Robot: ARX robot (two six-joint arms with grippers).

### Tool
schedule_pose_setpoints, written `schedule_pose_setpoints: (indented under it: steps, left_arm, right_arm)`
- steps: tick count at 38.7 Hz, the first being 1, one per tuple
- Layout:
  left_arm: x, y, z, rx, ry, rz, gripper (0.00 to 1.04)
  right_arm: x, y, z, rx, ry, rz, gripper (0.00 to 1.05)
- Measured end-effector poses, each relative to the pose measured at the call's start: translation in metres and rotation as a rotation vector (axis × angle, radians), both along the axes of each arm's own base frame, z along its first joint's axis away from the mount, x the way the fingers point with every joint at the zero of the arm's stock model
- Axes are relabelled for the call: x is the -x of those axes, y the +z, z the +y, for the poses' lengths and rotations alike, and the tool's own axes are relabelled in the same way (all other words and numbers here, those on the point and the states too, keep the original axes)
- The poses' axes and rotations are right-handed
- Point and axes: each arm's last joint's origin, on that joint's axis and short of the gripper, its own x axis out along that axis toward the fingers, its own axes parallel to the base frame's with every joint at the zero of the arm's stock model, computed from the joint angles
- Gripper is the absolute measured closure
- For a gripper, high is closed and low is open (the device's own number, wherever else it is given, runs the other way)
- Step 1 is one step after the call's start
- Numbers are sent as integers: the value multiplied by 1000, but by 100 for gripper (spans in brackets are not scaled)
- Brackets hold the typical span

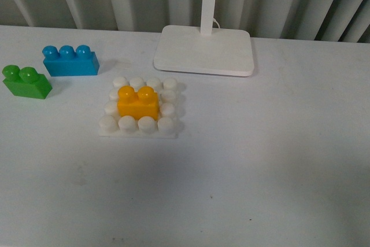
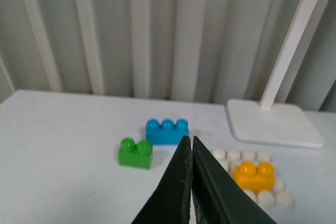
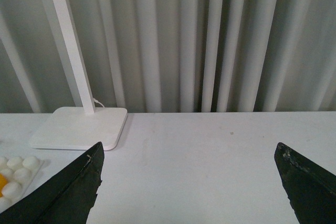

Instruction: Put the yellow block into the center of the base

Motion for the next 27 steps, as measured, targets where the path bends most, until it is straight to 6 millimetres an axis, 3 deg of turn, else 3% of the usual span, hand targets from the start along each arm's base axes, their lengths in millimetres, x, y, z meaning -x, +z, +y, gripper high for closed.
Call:
schedule_pose_setpoints:
  steps: [23,27]
  left_arm:
    - [8,-1,0,1,-1,-5,100]
    - [8,-1,0,0,-1,-5,76]
  right_arm:
    - [0,0,0,0,0,0,9]
    - [0,0,0,0,0,0,9]
